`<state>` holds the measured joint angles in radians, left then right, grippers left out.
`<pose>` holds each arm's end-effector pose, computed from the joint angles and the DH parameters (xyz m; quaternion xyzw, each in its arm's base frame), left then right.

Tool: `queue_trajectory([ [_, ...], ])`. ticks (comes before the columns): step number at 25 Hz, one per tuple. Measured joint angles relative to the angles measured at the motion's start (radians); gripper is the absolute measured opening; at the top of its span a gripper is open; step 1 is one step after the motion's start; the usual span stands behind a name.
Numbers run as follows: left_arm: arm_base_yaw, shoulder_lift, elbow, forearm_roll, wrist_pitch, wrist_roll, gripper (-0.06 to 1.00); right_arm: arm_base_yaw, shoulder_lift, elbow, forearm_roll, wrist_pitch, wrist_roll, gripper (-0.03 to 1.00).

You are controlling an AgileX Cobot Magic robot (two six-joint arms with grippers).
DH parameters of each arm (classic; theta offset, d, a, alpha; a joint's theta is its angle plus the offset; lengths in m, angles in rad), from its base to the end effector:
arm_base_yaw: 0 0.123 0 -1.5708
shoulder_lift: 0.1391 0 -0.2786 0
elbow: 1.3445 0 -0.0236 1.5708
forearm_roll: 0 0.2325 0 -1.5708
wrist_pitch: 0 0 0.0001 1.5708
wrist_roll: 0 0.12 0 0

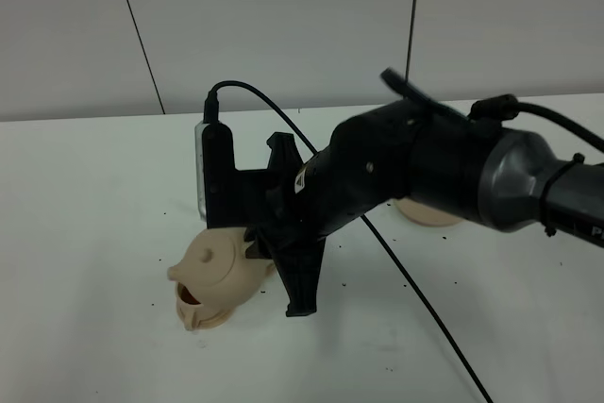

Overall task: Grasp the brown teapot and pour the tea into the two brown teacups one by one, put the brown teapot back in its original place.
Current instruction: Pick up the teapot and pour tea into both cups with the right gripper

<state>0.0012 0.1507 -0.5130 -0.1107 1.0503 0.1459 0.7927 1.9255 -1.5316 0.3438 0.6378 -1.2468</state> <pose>0.0308 -0.0115 0.2575 0.0619 0.8812 -0.0209 0.4683 0.2863 0.3249 0.2273 -0.7466 0.5754 0.0673 0.3271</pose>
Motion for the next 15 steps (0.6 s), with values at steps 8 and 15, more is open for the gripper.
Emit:
queue_trajectory([
  [8, 0.000, 0.000, 0.000, 0.000, 0.000, 0.000, 0.23, -0.023, -0.002, -0.050, 0.149, 0.081, -0.073, 0.10],
  [15, 0.000, 0.000, 0.000, 0.000, 0.000, 0.000, 0.23, -0.054, 0.011, -0.052, 0.287, 0.081, -0.171, 0.10],
])
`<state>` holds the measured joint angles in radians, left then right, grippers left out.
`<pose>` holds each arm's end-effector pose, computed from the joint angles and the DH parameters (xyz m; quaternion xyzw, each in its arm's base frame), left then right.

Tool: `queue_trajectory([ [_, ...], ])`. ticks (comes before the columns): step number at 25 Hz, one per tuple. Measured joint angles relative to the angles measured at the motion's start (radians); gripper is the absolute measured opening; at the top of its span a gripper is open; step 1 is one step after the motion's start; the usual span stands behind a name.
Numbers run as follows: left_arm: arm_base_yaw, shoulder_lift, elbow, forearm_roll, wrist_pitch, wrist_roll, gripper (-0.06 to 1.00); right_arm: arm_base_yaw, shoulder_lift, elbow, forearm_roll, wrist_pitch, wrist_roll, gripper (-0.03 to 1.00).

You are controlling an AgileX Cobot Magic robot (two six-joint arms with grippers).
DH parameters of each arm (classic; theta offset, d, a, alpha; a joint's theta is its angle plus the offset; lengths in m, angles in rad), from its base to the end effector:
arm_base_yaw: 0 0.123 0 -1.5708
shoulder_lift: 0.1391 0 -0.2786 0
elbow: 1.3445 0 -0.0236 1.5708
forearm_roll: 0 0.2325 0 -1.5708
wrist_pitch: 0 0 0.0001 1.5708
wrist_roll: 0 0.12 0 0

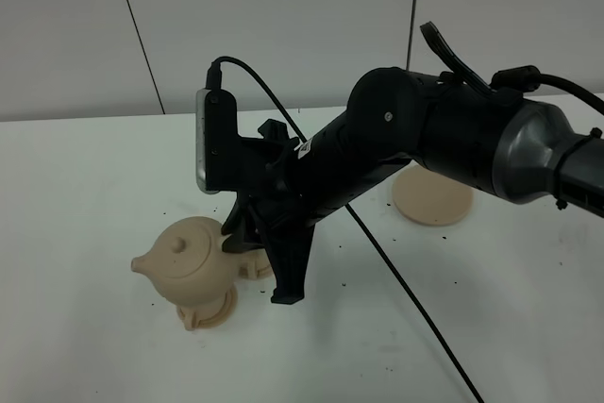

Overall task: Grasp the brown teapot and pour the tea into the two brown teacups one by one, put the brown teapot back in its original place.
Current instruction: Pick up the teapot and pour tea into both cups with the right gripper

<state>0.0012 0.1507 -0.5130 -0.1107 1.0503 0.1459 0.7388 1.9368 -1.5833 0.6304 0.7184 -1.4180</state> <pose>0.0308 -0.0115 0.2575 0.0619 0.8812 -0.0209 0.4683 0.2907 0.3278 0.2430 -0.7243 0.5752 0.1563 0.3465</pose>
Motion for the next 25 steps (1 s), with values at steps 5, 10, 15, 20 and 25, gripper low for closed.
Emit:
queue_trajectory([
  [5, 0.000, 0.000, 0.000, 0.000, 0.000, 0.000, 0.23, -0.009, 0.036, -0.003, 0.032, -0.001, -0.034, 0.10],
  [10, 0.000, 0.000, 0.000, 0.000, 0.000, 0.000, 0.23, -0.019, 0.045, -0.003, 0.048, -0.014, -0.067, 0.10],
  [15, 0.000, 0.000, 0.000, 0.000, 0.000, 0.000, 0.23, -0.040, 0.045, -0.004, 0.071, -0.024, -0.095, 0.10],
  [20, 0.000, 0.000, 0.000, 0.000, 0.000, 0.000, 0.23, -0.091, 0.045, -0.004, 0.125, -0.028, -0.153, 0.10],
  [25, 0.000, 0.000, 0.000, 0.000, 0.000, 0.000, 0.23, -0.146, 0.063, -0.007, 0.192, -0.033, -0.220, 0.10],
])
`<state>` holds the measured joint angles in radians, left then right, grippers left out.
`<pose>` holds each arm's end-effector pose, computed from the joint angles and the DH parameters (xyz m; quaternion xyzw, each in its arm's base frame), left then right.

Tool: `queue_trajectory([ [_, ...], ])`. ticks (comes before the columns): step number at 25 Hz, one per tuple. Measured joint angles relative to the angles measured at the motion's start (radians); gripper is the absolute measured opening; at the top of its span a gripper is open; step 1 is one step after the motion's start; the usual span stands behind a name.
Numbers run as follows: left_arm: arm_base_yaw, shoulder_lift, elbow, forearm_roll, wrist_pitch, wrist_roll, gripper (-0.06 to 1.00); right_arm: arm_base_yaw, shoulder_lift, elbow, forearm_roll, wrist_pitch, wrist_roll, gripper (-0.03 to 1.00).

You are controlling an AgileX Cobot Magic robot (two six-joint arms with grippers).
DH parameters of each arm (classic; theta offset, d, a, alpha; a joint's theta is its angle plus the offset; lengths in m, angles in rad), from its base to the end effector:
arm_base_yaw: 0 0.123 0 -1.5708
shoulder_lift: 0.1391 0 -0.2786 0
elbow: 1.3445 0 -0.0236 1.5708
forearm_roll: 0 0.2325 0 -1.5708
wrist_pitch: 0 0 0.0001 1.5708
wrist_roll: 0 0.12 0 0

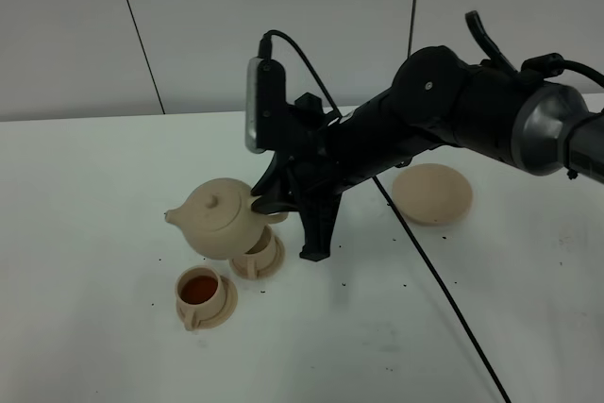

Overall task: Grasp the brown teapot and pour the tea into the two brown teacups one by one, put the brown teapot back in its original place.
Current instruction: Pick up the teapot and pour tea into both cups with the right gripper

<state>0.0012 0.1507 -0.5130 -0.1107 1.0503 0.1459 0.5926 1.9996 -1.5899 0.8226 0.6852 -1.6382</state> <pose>0.0308 -0.0115 0.2575 0.0619 0.8812 -0.0209 0.4683 0.3418 0.2973 0.2281 -0.6909 0.5912 0.1579 0.3850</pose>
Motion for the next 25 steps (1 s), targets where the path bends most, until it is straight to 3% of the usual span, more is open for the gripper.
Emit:
queue_trajectory([
  [13, 0.000, 0.000, 0.000, 0.000, 0.000, 0.000, 0.23, -0.089, 0.107, -0.107, 0.059, 0.030, -0.056, 0.10],
  [25, 0.000, 0.000, 0.000, 0.000, 0.000, 0.000, 0.23, -0.107, 0.108, -0.110, -0.067, 0.083, 0.032, 0.10],
])
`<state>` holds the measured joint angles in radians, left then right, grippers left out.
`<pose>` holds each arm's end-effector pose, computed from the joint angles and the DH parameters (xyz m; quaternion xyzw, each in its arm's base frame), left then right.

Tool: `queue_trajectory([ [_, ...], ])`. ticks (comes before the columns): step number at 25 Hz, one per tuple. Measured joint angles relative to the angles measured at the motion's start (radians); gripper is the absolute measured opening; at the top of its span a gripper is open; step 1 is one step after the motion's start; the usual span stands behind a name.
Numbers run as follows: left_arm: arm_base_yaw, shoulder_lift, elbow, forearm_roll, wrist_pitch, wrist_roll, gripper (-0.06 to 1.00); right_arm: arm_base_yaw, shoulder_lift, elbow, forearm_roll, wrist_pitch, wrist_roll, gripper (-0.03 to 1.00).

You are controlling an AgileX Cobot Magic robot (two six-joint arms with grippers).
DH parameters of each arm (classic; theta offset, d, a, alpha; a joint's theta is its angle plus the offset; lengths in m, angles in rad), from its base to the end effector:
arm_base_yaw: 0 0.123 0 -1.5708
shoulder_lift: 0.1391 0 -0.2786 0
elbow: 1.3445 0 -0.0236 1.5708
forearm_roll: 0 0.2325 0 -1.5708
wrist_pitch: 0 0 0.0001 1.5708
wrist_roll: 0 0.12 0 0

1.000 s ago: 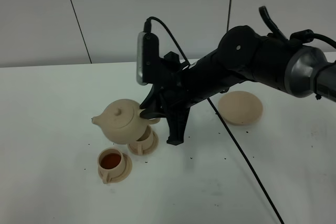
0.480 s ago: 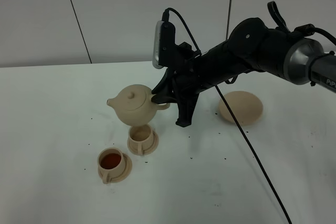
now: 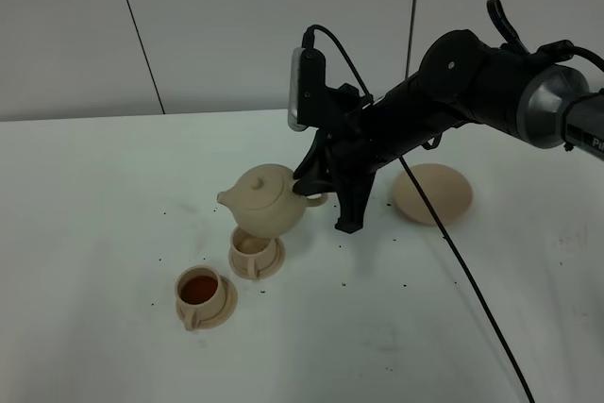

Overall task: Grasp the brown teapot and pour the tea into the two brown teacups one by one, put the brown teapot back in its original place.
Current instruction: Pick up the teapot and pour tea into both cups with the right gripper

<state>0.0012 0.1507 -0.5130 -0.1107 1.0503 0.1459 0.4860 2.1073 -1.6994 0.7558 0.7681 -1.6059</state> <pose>0.0308 -0.0115 0.2575 0.0619 0.8812 -0.0209 0.4683 0.3844 0.2678 0.2047 -0.6826 0.6223 0.1468 0.3538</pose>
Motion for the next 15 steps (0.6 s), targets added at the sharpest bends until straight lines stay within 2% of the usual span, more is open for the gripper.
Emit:
queue_trajectory([
  [15, 0.000, 0.000, 0.000, 0.000, 0.000, 0.000, 0.23, -0.001, 0.000, 0.000, -0.138, 0.018, 0.066, 0.10],
])
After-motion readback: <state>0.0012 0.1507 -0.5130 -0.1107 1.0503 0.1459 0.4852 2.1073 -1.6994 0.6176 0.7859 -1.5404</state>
